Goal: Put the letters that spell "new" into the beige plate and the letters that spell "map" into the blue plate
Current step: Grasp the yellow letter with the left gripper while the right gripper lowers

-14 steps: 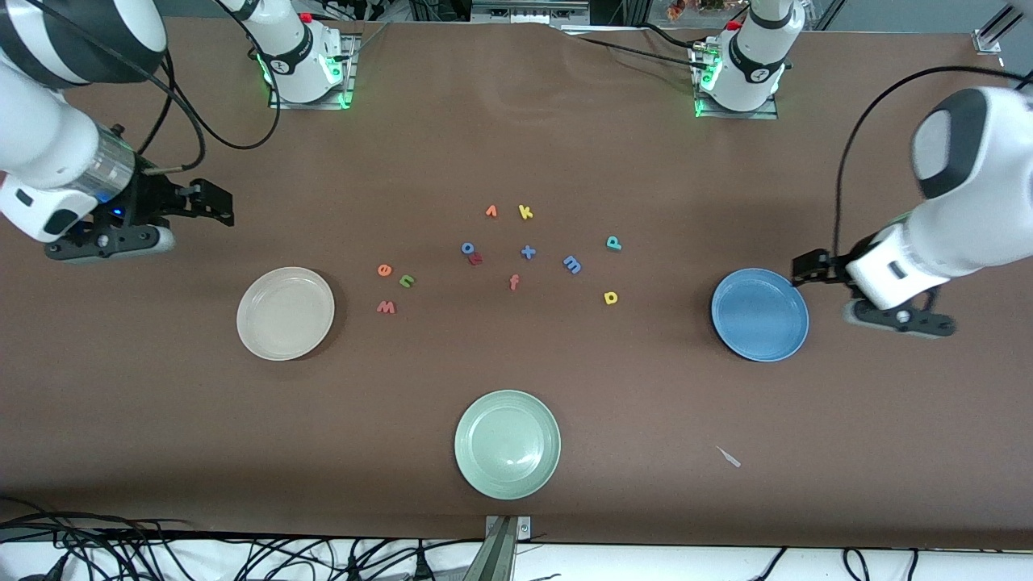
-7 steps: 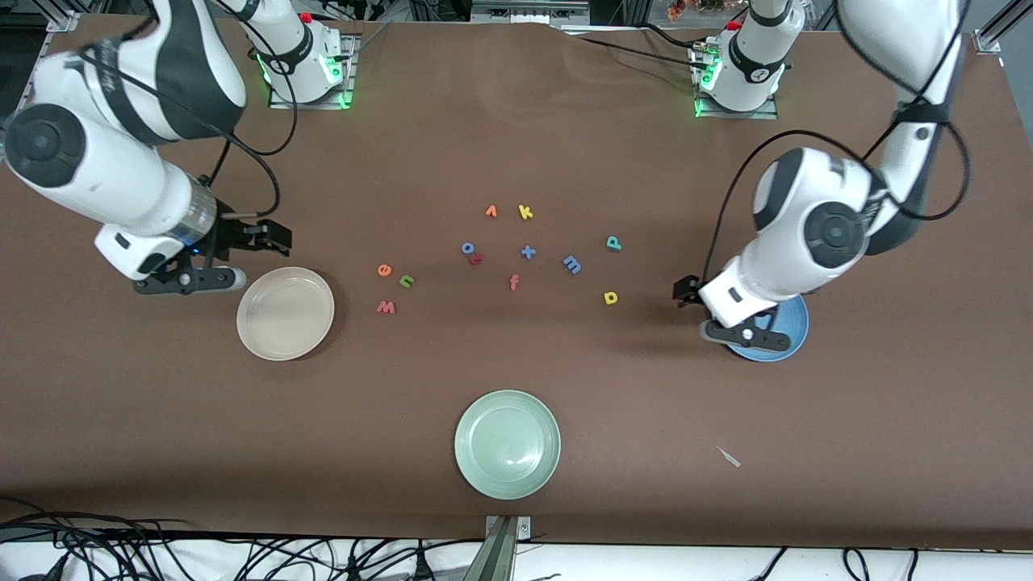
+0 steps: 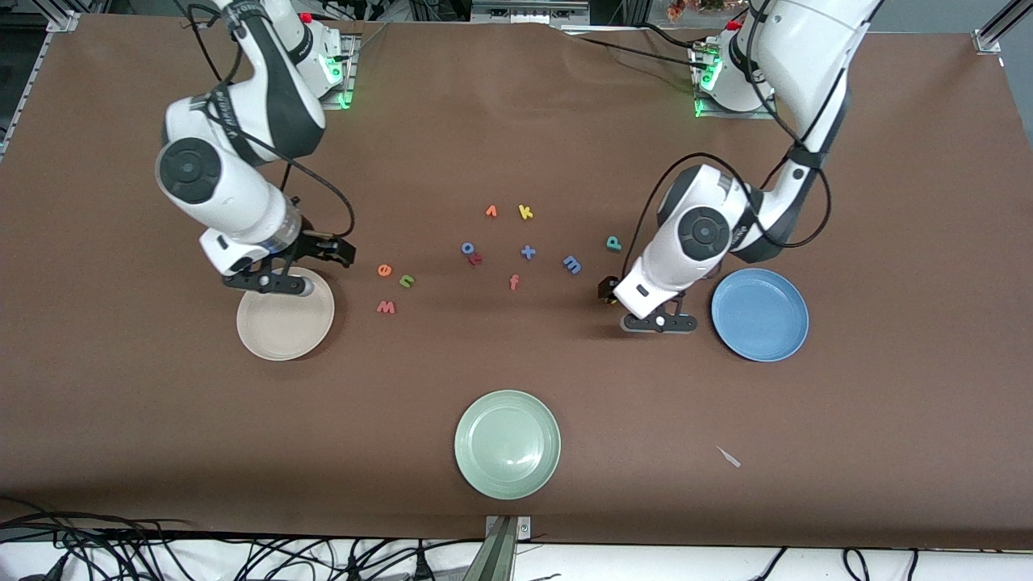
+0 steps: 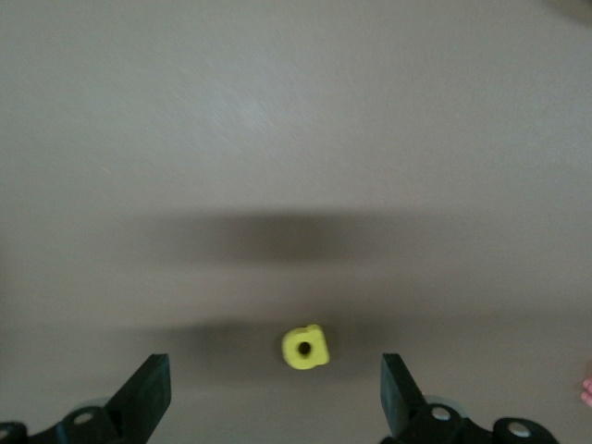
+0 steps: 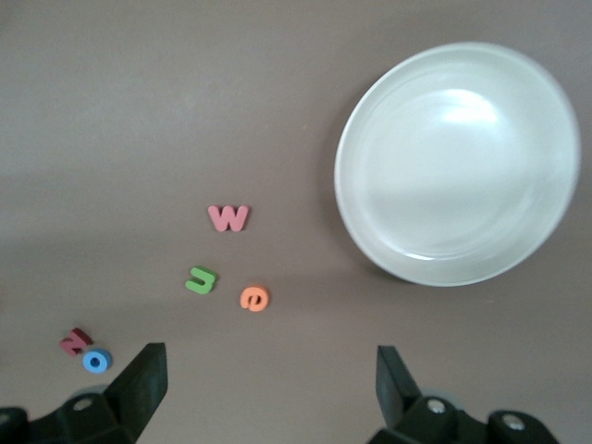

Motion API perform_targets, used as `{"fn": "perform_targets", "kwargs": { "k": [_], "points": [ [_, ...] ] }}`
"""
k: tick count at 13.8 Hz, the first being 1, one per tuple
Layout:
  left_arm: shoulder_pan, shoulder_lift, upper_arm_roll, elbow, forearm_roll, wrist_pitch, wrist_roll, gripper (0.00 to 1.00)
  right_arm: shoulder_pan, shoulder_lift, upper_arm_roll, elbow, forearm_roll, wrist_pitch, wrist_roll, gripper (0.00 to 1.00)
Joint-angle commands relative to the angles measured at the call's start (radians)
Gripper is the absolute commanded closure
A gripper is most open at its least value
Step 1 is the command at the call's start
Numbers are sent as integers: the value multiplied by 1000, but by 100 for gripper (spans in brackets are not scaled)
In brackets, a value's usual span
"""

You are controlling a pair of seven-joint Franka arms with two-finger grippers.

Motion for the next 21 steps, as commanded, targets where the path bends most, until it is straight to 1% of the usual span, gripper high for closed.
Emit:
{"fn": "perform_targets", "kwargs": {
  "k": [1,2,4,9,12,15,17,19,20,21],
  "points": [
    [-34,36,16,7,27,50,-84,0,-5,-40,52,-150,5,159,116,0],
    [-34,45,13,8,55,51,-97,0,-5,-31,70,-179,2,202,145,0],
    [-35,48,13,13,60,49,-102,0,-3,-4,79,-222,-4,276,177,0],
    [-38,48,11,14,60,35,-125,0,2,113,87,-238,-7,446,208,0],
    [-55,65,11,14,60,35,-147,0,2,141,86,-247,-9,483,214,0],
    [-78,73,11,13,60,17,-157,1,2,171,86,-246,-35,518,214,0],
    [-86,84,11,14,61,-6,-157,8,3,197,84,-247,-42,556,214,1],
    [-86,88,14,16,61,-12,-153,18,3,216,76,-247,-59,570,211,1],
    [-87,93,16,17,66,-26,-153,22,3,222,63,-247,-82,575,213,4],
    [-86,96,13,19,96,-35,-153,26,3,225,60,-247,-85,575,213,6]
  ]
}}
